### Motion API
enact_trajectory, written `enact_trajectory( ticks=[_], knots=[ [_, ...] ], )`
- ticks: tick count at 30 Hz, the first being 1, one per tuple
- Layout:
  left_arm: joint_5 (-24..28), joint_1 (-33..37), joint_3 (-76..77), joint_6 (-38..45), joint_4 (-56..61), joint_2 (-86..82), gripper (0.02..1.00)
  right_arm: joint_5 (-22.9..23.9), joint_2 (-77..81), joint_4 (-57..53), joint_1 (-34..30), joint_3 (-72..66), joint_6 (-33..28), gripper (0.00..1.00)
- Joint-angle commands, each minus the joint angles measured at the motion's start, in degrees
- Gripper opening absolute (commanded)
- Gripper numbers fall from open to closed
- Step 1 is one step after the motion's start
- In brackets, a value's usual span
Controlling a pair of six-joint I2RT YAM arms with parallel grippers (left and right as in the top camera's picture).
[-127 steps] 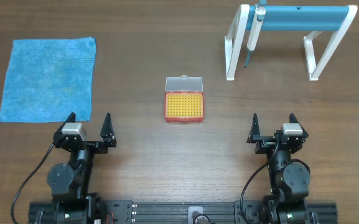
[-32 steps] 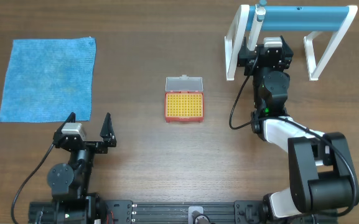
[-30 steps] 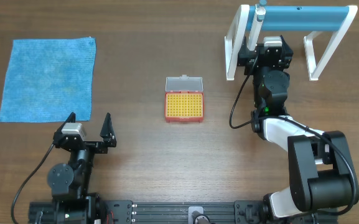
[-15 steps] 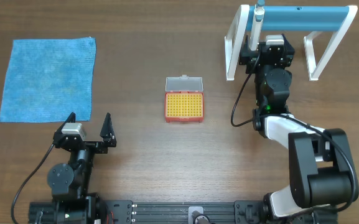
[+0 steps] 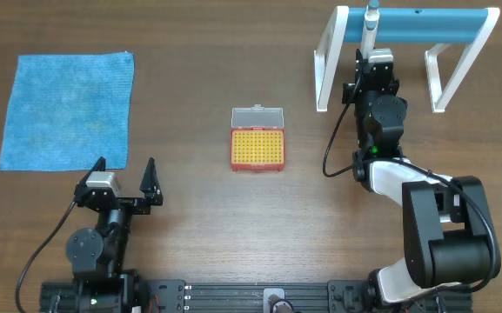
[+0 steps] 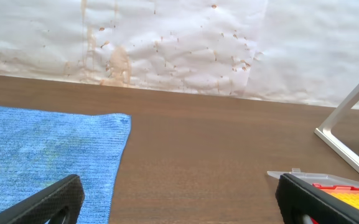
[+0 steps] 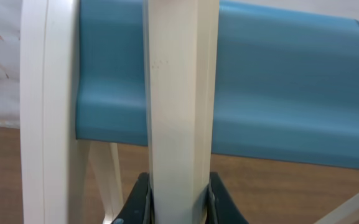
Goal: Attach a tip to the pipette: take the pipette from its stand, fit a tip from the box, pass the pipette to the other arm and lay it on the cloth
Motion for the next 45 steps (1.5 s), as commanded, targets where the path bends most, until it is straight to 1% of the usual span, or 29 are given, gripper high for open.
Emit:
enact_trajectory(
  ticks=[1, 6, 15, 18, 21, 23, 24, 25, 28, 29, 30, 33, 35, 36, 42, 45],
  knots=[
    [-0.5, -0.2, -0.2, 0.7, -0.1, -0.3, 0.998, -0.4, 0.4, 1.5, -0.2, 1.2, 0.0, 0.080],
    [-0.5, -0.2, -0.2, 0.7, -0.1, -0.3, 0.998, -0.3, -0.1, 3.7, -0.2, 1.2, 0.0, 0.080],
    [-0.5, -0.2, -0.2, 0.7, -0.1, -0.3, 0.996, -0.3, -3.2, 3.8, 0.2, 0.2, 0.0, 0.084],
    [-0.5, -0.2, -0.2, 0.7, -0.1, -0.3, 0.996, -0.3, -5.3, 5.0, 1.4, -2.1, 0.0, 0.080],
    [-0.5, -0.2, -0.2, 0.7, -0.1, -0.3, 0.996, -0.4, -9.7, 5.0, 4.2, -6.0, 0.1, 0.080],
    [-0.5, -0.2, -0.2, 0.7, -0.1, -0.3, 0.998, -0.4, -12.7, 5.0, 6.5, -8.5, 1.8, 0.080],
    [-0.5, -0.2, -0.2, 0.7, -0.1, -0.3, 0.996, -1.2, -14.4, 5.0, 7.9, -9.7, 3.2, 0.080],
    [-0.5, -0.2, -0.2, 0.7, -0.1, -0.3, 0.998, -3.6, -16.2, 5.0, 9.6, -11.0, 5.0, 0.080],
    [-0.5, -0.2, -0.2, 0.7, -0.1, -0.3, 0.998, -13.5, -18.1, 6.5, 13.3, -12.1, 10.1, 0.080],
    [-0.5, -0.2, -0.2, 0.7, -0.1, -0.3, 0.996, -16.1, -17.8, 8.1, 14.5, -12.1, 11.5, 0.080],
    [-0.5, -0.2, -0.2, 0.7, -0.1, -0.3, 0.996, -17.5, -16.9, 10.5, 16.0, -12.1, 12.8, 0.080],
    [-0.5, -0.2, -0.2, 0.7, -0.1, -0.3, 0.996, -17.8, -13.2, 15.9, 18.7, -12.1, 14.4, 0.082],
    [-0.5, -0.2, -0.2, 0.7, -0.1, -0.3, 0.996, -17.8, -8.5, 21.7, 20.9, -12.1, 16.3, 0.080],
    [-0.5, -0.2, -0.2, 0.7, -0.1, -0.3, 0.996, -18.3, -6.7, 21.3, 22.0, -11.7, 17.5, 0.080],
    [-0.5, -0.2, -0.2, 0.7, -0.1, -0.3, 0.998, -19.2, -1.0, 21.5, 27.6, -11.1, 17.5, 0.080],
    [-0.5, -0.2, -0.2, 0.7, -0.1, -0.3, 0.996, -19.2, 0.5, 21.4, 28.9, -10.6, 17.5, 0.080]
  ],
)
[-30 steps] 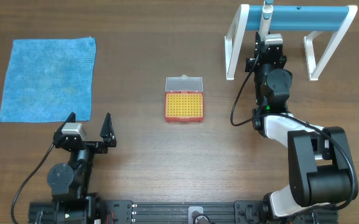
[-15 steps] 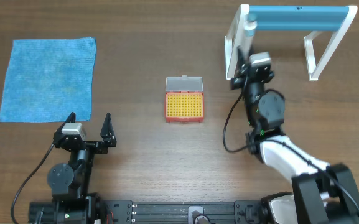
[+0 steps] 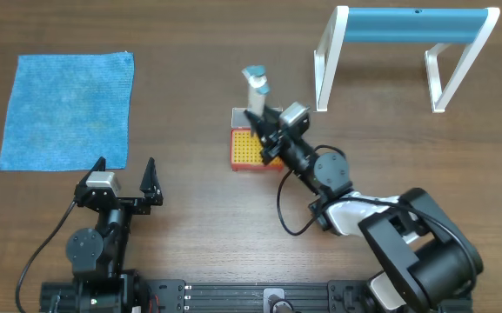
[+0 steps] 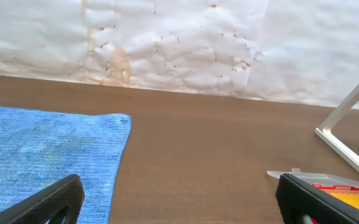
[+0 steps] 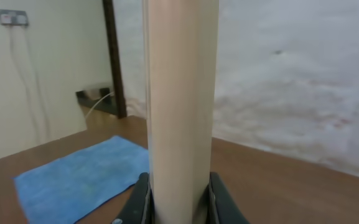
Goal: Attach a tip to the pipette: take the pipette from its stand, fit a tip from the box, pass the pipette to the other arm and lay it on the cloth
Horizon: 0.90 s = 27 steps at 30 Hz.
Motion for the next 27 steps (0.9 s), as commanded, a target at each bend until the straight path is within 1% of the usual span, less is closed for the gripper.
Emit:
enact_trajectory(
  ticks=[1, 3, 6, 7, 14, 27],
  knots=[
    [-0.5, -0.2, -0.2, 0.7, -0.1, -0.3, 0.998, -1.1, 2.5, 0.7, 2.4, 1.2, 1.6, 0.080],
    [-0.5, -0.2, -0.2, 0.7, -0.1, -0.3, 0.996, 0.9, 2.8, 0.7, 2.4, 1.2, 1.4, 0.080],
    [-0.5, -0.2, -0.2, 0.7, -0.1, -0.3, 0.998, 5.4, 3.9, 0.8, 2.4, 1.2, -1.1, 0.080],
    [-0.5, -0.2, -0.2, 0.7, -0.1, -0.3, 0.998, 6.0, 4.2, 0.7, 2.4, 1.2, -1.5, 0.080],
    [-0.5, -0.2, -0.2, 0.7, -0.1, -0.3, 0.996, 6.2, 6.7, 0.8, 0.8, 1.2, -3.6, 0.080],
    [-0.5, -0.2, -0.2, 0.7, -0.1, -0.3, 0.996, 5.9, 7.1, 0.7, 0.4, 1.5, -4.0, 0.080]
  ],
)
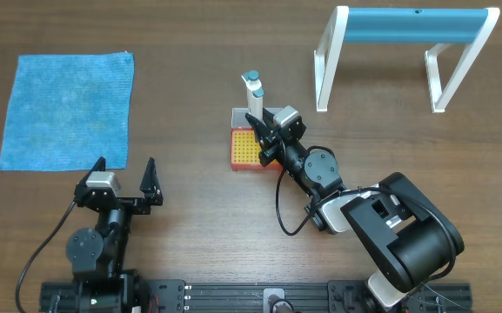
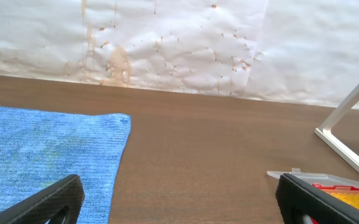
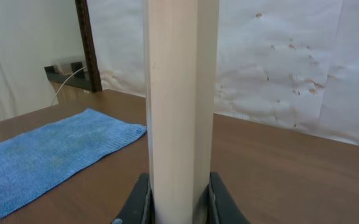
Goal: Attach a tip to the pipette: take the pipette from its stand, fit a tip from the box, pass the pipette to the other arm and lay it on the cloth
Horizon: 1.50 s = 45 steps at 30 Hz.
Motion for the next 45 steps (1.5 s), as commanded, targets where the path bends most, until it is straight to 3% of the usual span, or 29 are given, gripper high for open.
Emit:
enact_trajectory(
  ticks=[1, 6, 45],
  knots=[
    [-0.5, -0.2, -0.2, 0.7, -0.1, -0.3, 0.996, 0.3, 0.7, 0.7, -0.2, 1.4, -0.8, 0.080],
    [-0.5, -0.2, -0.2, 0.7, -0.1, -0.3, 0.996, -5.3, 0.7, 0.7, -0.2, 1.4, -0.8, 0.080],
    [-0.5, -0.2, -0.2, 0.7, -0.1, -0.3, 0.998, -5.3, 2.3, 0.5, -0.5, 2.7, -0.8, 0.080]
  ],
)
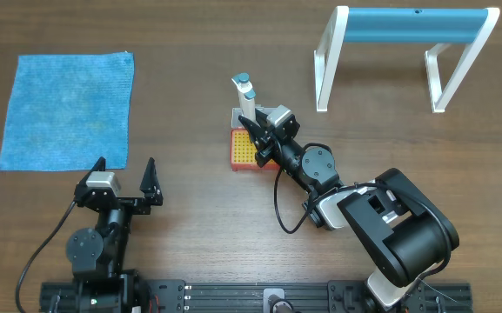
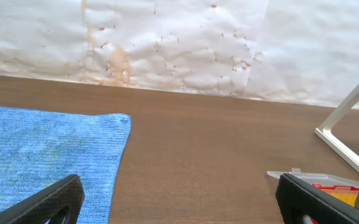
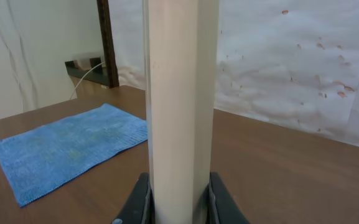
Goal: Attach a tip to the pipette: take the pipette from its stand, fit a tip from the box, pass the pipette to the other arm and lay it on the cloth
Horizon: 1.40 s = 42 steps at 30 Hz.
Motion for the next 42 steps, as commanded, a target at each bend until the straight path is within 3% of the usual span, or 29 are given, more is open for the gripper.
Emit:
enact_trajectory(
  ticks=[1, 42],
  knots=[
    [-0.5, -0.2, -0.2, 0.7, -0.1, -0.3, 0.996, -0.5, 0.6, 0.7, -0.3, 1.0, -0.4, 0.077],
    [-0.5, -0.2, -0.2, 0.7, -0.1, -0.3, 0.996, -1.4, -0.8, 0.8, -0.4, -0.8, -0.4, 0.080]
  ],
)
